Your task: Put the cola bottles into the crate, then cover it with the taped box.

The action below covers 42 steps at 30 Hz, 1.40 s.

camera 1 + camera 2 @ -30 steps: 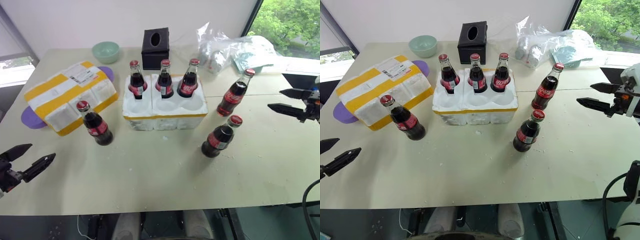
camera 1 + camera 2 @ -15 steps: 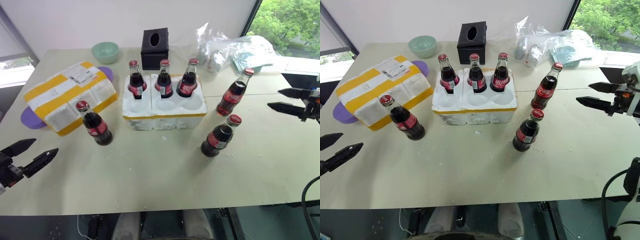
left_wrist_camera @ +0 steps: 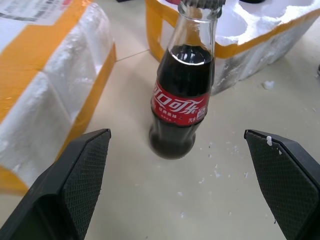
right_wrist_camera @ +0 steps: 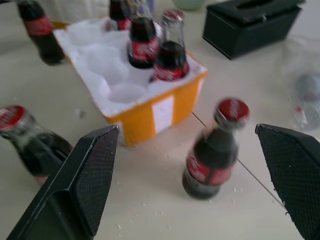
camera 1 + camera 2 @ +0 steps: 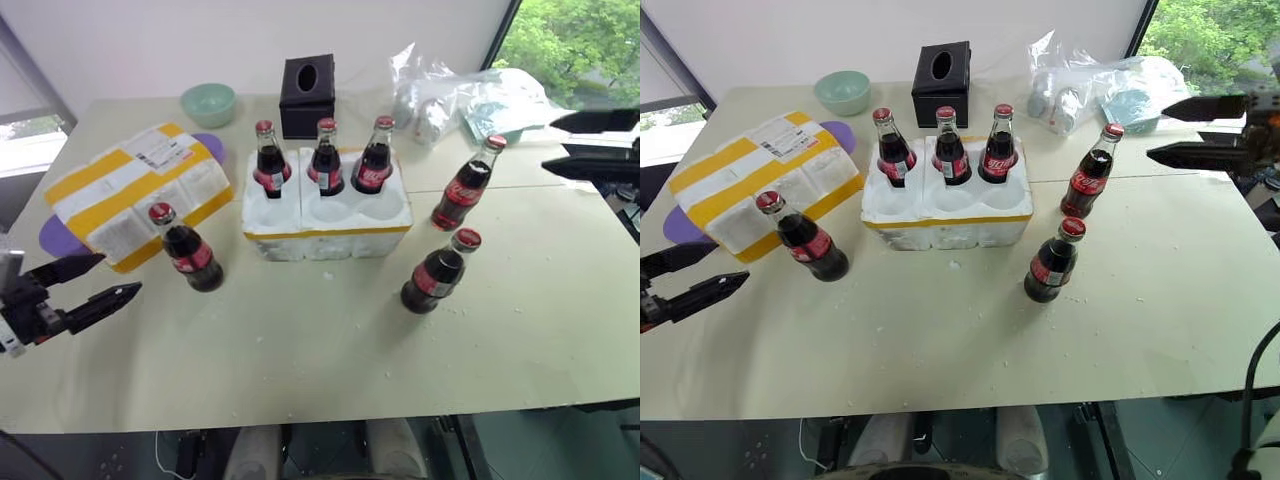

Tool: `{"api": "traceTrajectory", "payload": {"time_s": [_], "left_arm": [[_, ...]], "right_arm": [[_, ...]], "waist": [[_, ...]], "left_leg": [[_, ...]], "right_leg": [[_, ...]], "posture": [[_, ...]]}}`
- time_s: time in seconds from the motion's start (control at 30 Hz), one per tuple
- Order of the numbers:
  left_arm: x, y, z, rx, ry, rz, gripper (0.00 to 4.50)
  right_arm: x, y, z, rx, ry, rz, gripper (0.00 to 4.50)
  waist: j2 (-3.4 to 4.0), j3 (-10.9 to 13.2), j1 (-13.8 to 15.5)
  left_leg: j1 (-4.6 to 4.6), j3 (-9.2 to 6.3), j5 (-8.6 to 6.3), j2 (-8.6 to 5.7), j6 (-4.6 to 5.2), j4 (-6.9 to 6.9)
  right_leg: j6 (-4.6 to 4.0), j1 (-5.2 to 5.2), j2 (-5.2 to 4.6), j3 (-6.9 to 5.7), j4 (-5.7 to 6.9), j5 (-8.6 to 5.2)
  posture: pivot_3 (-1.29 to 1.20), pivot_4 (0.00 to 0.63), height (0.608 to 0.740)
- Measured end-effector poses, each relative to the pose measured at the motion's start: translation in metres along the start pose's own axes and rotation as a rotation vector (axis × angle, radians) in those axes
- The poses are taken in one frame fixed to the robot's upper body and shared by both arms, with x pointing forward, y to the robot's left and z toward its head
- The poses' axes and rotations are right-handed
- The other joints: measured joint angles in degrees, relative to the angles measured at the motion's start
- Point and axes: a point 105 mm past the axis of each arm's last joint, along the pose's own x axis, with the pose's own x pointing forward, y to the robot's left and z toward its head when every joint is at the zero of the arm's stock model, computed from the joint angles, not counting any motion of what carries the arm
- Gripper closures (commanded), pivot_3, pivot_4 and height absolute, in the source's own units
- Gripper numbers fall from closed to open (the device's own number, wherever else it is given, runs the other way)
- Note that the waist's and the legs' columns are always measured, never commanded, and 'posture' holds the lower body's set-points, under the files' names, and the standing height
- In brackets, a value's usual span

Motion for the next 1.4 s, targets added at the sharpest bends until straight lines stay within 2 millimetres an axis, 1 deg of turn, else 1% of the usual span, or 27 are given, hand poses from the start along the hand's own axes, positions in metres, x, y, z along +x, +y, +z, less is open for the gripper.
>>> {"api": "traceTrajectory", "payload": {"time_s": [0.03,0.07,0.13,0.2,0.27,0.43,0.5,0.7,0.83,0.9,0.97,1.0,1.03,1.07,1.13,1.4], "left_arm": [[0.003,0.000,-0.001,-0.001,0.000,-0.011,0.02],[0.008,0.000,-0.002,0.003,0.003,-0.031,0.02],[0.017,0.002,-0.004,0.011,0.002,-0.056,0.02],[0.028,0.004,-0.005,0.027,0.002,-0.075,0.02],[0.036,0.006,-0.007,0.036,0.010,-0.085,0.02],[0.060,0.007,-0.006,0.057,-0.004,-0.122,0.02],[0.071,0.007,-0.009,0.063,0.002,-0.136,0.02],[0.095,0.004,-0.013,0.074,0.000,-0.176,0.02],[0.108,0.000,-0.026,0.073,0.034,-0.195,0.02],[0.111,-0.001,-0.028,0.078,0.039,-0.200,0.02],[0.113,-0.004,-0.030,0.083,0.041,-0.210,0.56],[0.114,-0.003,-0.030,0.084,0.042,-0.209,0.90],[0.114,-0.003,-0.030,0.087,0.043,-0.208,1.42],[0.114,-0.003,-0.031,0.084,0.044,-0.210,1.69],[0.114,-0.004,-0.031,0.082,0.043,-0.211,1.64],[0.112,-0.004,-0.028,0.011,0.051,-0.216,1.64]], "right_arm": [[0.006,0.006,0.010,-0.017,-0.016,0.041,0.00],[0.012,0.016,0.023,-0.037,-0.034,0.095,0.00],[0.020,0.032,0.042,-0.069,-0.057,0.183,0.00],[0.028,0.048,0.057,-0.102,-0.077,0.264,0.00],[0.032,0.059,0.065,-0.119,-0.086,0.318,0.00],[0.043,0.079,0.067,-0.122,-0.083,0.423,0.00],[0.047,0.086,0.067,-0.120,-0.085,0.462,0.00],[0.054,0.093,0.070,-0.118,-0.114,0.510,0.00],[0.056,0.096,0.069,-0.123,-0.126,0.516,0.00],[0.057,0.095,0.066,-0.112,-0.136,0.517,0.00],[0.059,0.095,0.065,-0.107,-0.136,0.515,0.00],[0.058,0.094,0.065,-0.110,-0.140,0.512,0.00],[0.058,0.094,0.066,-0.115,-0.143,0.507,0.00],[0.058,0.095,0.066,-0.118,-0.143,0.505,0.00],[0.058,0.095,0.065,-0.118,-0.143,0.505,0.00],[0.064,0.092,0.051,-0.072,-0.136,0.499,0.00]], "waist": [[0.02,0.01,-0.16],[0.02,0.01,-0.27],[0.02,0.02,-0.22],[0.00,0.02,-0.09],[-0.04,-0.01,0.13],[-0.04,-0.01,0.87],[-0.04,0.00,0.94],[-0.06,-0.01,0.91],[-0.06,-0.01,0.82],[-0.06,-0.01,0.83],[-0.06,-0.01,0.87],[-0.06,-0.01,0.88],[-0.06,-0.01,0.89],[-0.06,-0.01,0.89],[-0.06,-0.02,0.90],[-0.08,-0.02,0.91]], "left_leg": [[0.00,0.02,0.00,0.02,0.00,0.00],[0.00,0.05,0.00,0.06,0.00,0.00],[-0.01,0.10,0.00,0.10,0.00,-0.02],[-0.06,0.10,0.00,0.11,0.00,-0.02],[-0.10,0.15,0.00,0.12,0.00,0.00],[-0.13,0.19,0.01,0.12,0.01,0.03],[-0.13,0.19,0.01,0.13,0.02,0.04],[-0.14,0.20,0.01,0.13,0.02,0.05],[-0.14,0.20,0.02,0.13,0.03,0.04],[-0.14,0.20,0.02,0.13,0.03,0.06],[-0.14,0.20,0.02,0.13,0.03,0.07],[-0.14,0.19,0.02,0.13,0.03,0.08],[-0.13,0.19,0.02,0.13,0.03,0.08],[-0.13,0.20,0.02,0.13,0.03,0.08],[-0.13,0.20,0.02,0.13,0.03,0.09],[-0.17,0.19,0.02,0.13,0.03,0.08]], "right_leg": [[0.00,-0.01,0.00,0.01,0.01,0.00],[0.00,-0.02,0.02,0.01,0.01,0.00],[0.00,-0.06,0.03,0.01,0.02,0.00],[0.00,-0.10,0.06,0.01,0.02,0.00],[0.01,-0.13,0.06,0.01,0.01,0.01],[0.05,-0.21,0.06,0.01,0.11,0.04],[0.05,-0.21,0.07,0.01,0.12,0.04],[0.26,-0.21,0.07,0.01,0.14,0.16],[0.29,-0.24,0.08,0.01,0.20,0.18],[0.30,-0.25,0.08,0.01,0.22,0.18],[0.30,-0.26,0.08,0.01,0.26,0.18],[0.29,-0.26,0.08,0.01,0.27,0.18],[0.29,-0.26,0.08,0.01,0.28,0.18],[0.29,-0.25,0.07,0.01,0.28,0.18],[0.29,-0.25,0.07,0.01,0.27,0.18],[0.30,-0.30,0.08,0.01,0.31,0.18]], "posture": [[0.00,0.150,0.737],[0.00,0.150,0.737],[0.00,0.150,0.737],[0.00,0.150,0.737],[0.00,0.150,0.737],[0.00,0.150,0.737],[0.00,0.150,0.737],[0.00,0.150,0.737],[0.00,0.150,0.737],[0.00,0.150,0.737],[0.00,0.150,0.737],[0.00,0.150,0.737],[0.00,0.150,0.737],[0.00,0.150,0.737],[0.00,0.150,0.737],[0.00,0.150,0.737]]}}
